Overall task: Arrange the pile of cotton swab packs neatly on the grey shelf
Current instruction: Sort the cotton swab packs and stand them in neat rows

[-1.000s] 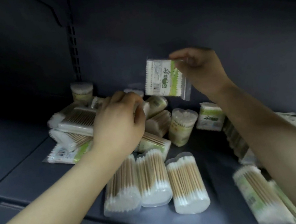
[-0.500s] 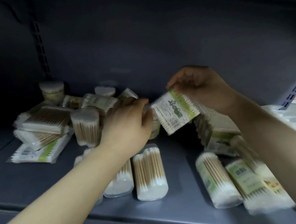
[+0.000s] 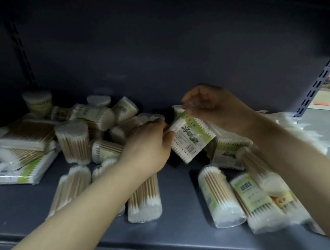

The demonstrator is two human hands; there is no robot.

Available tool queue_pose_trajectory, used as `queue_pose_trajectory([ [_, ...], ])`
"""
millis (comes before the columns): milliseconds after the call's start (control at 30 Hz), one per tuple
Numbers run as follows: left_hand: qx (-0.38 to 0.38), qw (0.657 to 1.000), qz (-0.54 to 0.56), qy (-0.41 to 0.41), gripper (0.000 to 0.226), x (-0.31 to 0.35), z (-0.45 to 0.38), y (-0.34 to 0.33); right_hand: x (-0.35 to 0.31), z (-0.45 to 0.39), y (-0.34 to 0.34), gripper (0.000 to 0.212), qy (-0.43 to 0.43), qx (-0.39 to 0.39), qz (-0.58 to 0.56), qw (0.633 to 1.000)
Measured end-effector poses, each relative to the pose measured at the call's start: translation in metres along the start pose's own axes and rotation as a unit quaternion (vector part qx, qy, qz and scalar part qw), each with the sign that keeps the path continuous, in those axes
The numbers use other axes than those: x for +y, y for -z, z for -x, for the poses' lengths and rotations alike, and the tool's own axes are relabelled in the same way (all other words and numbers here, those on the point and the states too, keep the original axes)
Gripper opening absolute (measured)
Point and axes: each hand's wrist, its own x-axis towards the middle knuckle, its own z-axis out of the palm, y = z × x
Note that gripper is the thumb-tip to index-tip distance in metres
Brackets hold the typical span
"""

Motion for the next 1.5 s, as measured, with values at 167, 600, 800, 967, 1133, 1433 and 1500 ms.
queue_pose_trajectory([
  [167,0.011,0.998,0.013,0.056,0.028,0.002,-0.005,-0.005,0.013,0.011,0.013,0.024,-0.055,-0.006,0.019,0.998],
  [600,0.002,0.996,0.048,0.080,0.022,0.009,-0.014,-0.020,0.032,0.013,0.028,0.010,-0.001,0.058,0.116,0.991],
  [800,0.014,0.996,0.048,0.075,0.009,0.014,-0.013,-0.023,0.032,0.010,0.028,0.018,0.016,0.059,0.162,0.985],
  [967,0.008,0.995,0.053,0.083,0.017,0.016,-0.014,-0.022,0.031,0.010,0.030,0.020,0.012,0.049,0.173,0.984],
  [1133,0.026,0.986,0.145,0.083,0.025,0.019,-0.019,-0.019,0.029,0.012,0.030,0.020,-0.002,0.042,0.164,0.986],
  [1433,-0.015,0.999,0.043,0.025,0.034,0.018,-0.022,-0.028,0.037,0.006,0.038,0.031,-0.067,0.070,0.224,0.970],
  [1500,-0.011,1.000,-0.004,0.016,0.034,0.016,-0.023,-0.030,0.044,0.003,0.040,0.038,-0.114,0.046,0.260,0.958],
])
